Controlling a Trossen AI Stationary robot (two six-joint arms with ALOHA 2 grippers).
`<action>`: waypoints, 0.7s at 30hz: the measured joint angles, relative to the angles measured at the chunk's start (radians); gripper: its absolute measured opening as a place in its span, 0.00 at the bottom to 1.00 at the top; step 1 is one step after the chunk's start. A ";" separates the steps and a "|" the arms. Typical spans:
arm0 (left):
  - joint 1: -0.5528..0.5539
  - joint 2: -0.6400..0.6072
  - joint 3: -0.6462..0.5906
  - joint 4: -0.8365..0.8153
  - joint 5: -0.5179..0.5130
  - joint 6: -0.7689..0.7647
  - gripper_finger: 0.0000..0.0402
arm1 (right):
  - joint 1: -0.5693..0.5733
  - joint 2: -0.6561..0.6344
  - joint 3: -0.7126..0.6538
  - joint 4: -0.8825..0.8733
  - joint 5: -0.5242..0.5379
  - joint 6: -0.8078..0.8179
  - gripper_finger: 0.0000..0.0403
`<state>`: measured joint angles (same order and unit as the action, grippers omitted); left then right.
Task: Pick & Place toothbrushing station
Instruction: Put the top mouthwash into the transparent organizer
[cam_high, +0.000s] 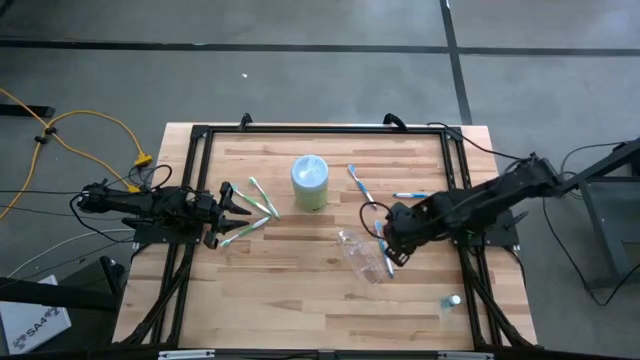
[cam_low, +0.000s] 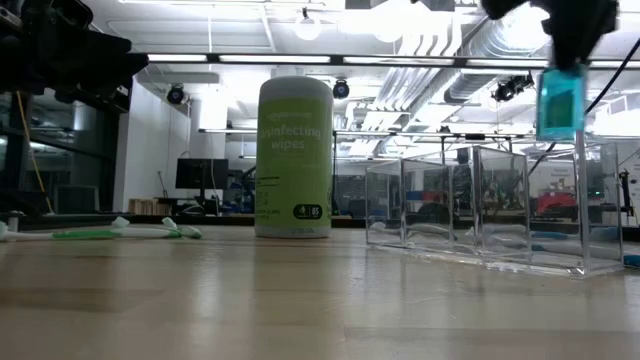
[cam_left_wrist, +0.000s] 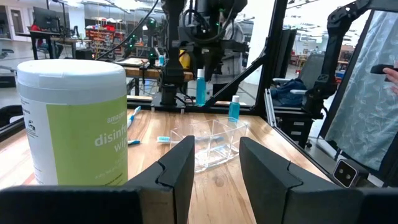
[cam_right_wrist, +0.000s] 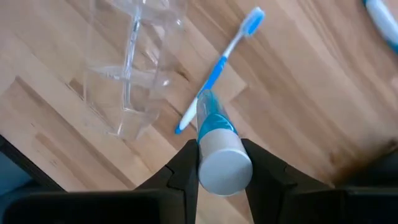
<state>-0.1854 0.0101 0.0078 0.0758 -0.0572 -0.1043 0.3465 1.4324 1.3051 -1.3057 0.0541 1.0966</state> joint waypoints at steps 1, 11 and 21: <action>0.000 0.000 0.000 0.000 0.000 0.000 0.31 | -0.012 0.014 0.017 -0.003 0.005 -0.029 0.22; 0.000 0.000 0.000 0.000 0.000 0.000 0.31 | -0.059 0.159 0.209 -0.052 0.035 -0.213 0.22; 0.000 0.000 0.000 0.000 0.000 0.000 0.31 | -0.058 0.296 0.320 -0.063 0.018 -0.310 0.22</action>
<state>-0.1852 0.0101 0.0078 0.0757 -0.0570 -0.1043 0.2887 1.7288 1.6247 -1.3691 0.0720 0.7868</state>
